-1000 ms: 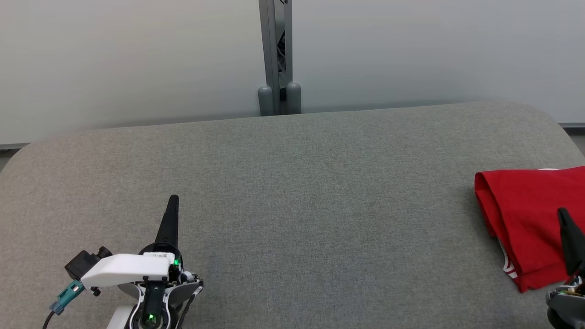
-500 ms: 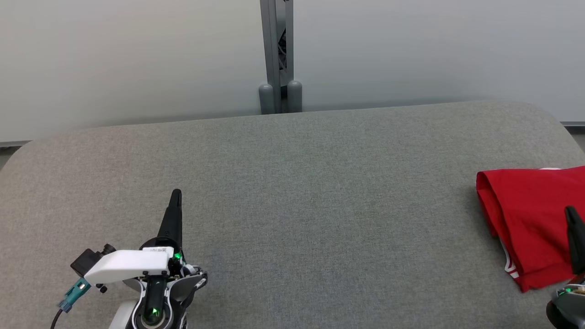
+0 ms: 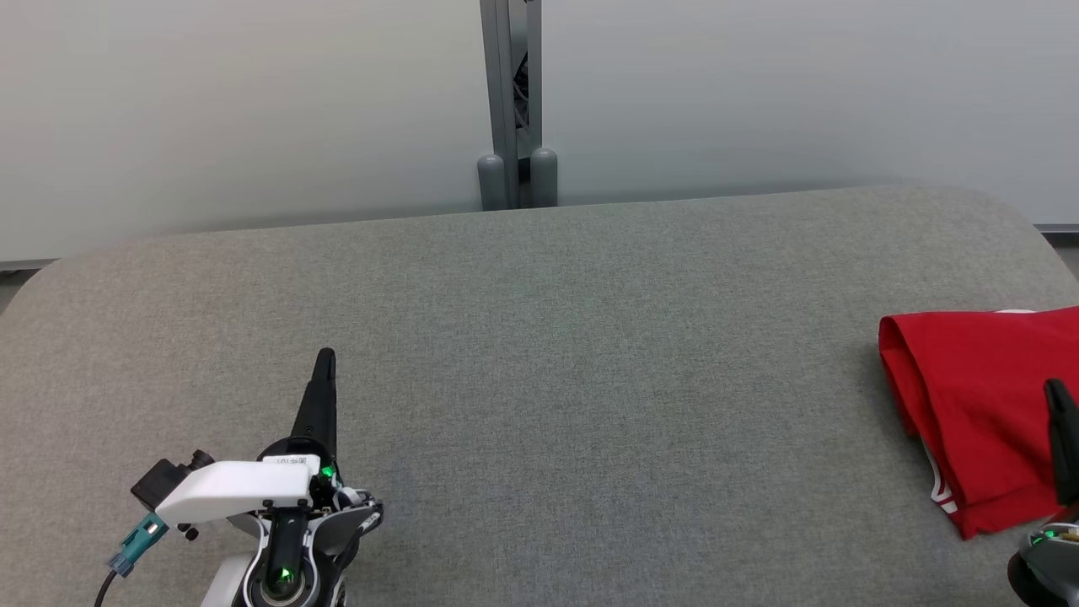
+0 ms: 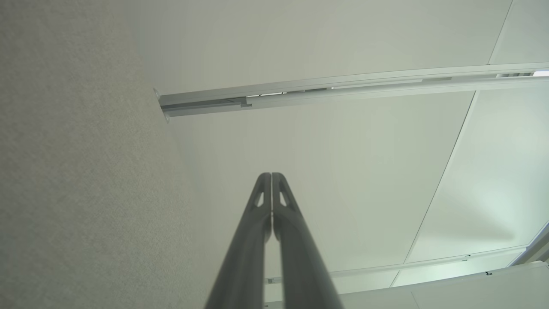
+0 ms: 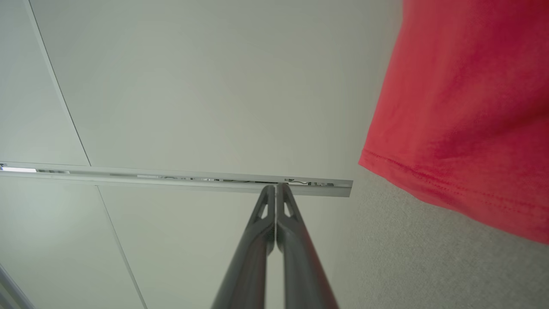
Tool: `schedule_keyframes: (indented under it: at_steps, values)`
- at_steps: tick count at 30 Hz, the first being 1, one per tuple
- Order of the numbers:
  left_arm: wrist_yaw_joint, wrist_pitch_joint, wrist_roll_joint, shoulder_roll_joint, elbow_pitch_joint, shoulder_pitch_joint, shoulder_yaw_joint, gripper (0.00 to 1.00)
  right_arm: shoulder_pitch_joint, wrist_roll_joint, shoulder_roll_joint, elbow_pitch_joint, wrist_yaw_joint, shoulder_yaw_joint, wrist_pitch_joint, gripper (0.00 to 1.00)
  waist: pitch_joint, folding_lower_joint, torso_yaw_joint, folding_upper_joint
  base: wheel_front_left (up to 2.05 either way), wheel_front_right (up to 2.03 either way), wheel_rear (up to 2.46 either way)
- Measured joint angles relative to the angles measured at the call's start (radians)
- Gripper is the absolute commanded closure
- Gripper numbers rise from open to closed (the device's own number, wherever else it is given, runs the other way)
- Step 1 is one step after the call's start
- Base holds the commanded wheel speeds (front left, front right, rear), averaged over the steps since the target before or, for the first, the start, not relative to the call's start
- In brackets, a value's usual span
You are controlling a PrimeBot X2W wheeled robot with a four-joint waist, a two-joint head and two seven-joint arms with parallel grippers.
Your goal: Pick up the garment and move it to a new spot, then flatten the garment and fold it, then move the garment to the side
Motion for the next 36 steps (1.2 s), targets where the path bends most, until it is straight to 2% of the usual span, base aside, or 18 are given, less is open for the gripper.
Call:
schedule_keyframes:
  at_steps: [36]
  values:
    - [0.0, 0.0, 0.0, 0.0, 0.0, 0.0, 0.0, 1.0, 0.0, 0.0, 0.0, 0.0, 0.0, 0.0, 0.0, 1.0, 0.0, 0.0, 0.0, 0.0, 0.0, 0.0, 0.0]
